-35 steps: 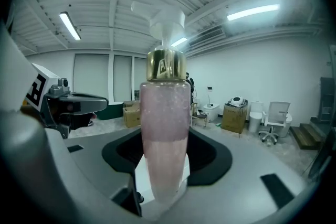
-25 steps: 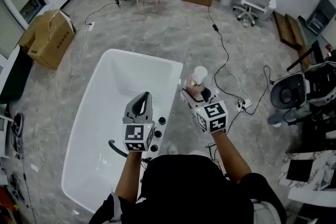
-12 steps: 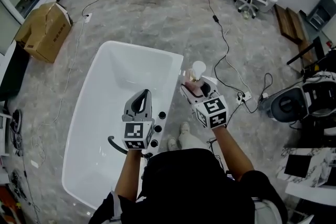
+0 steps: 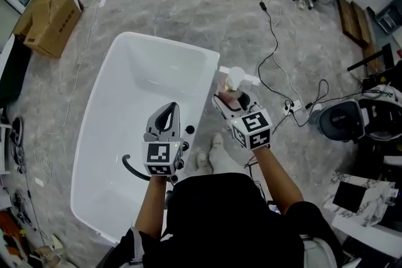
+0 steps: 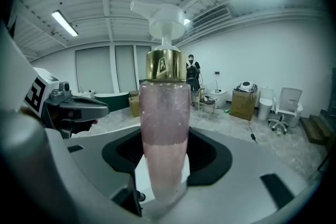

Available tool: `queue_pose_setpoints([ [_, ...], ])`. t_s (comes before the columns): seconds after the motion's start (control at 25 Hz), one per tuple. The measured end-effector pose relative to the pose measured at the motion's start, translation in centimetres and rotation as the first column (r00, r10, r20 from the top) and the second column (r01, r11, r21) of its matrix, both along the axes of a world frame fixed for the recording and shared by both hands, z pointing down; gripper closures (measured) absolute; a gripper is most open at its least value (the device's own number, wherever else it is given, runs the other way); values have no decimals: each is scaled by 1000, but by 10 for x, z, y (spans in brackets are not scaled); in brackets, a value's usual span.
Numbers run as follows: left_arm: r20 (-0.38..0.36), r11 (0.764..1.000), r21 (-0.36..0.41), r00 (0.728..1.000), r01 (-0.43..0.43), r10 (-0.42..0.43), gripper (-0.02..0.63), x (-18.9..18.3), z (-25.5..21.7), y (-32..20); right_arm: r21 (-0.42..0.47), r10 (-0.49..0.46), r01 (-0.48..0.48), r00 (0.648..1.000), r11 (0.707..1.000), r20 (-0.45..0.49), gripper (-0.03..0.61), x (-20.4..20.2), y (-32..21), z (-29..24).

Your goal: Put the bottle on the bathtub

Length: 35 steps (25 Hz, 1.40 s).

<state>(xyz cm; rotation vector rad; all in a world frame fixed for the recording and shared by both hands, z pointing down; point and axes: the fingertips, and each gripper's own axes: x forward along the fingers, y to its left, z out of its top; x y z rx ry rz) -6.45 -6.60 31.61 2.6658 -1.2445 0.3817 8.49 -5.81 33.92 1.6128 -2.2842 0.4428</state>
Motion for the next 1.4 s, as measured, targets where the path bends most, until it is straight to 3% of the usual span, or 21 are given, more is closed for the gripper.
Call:
queue_pose_setpoints([
  [0.28, 44, 998, -59, 999, 28, -25, 601, 20, 39, -13, -61, -50, 51, 999, 997, 21, 339, 14, -22, 36],
  [0.44, 21, 991, -125, 999, 41, -38, 601, 28, 57, -21, -98, -76, 78, 997, 992, 26, 339, 14, -35, 60],
  [0.64, 77, 980, -185, 995, 77, -64, 601, 21, 93, -27, -155, -96, 99, 995, 983, 27, 339, 13, -47, 94],
  [1.16, 117, 954, -269, 988, 129, -101, 601, 7, 182, -35, -271, -175, 179, 984, 946, 36, 339, -3, -62, 189],
  [1.4, 120, 930, -325, 983, 172, -140, 601, -2, 216, -31, -305, -207, 209, 978, 929, 39, 339, -15, -63, 226],
])
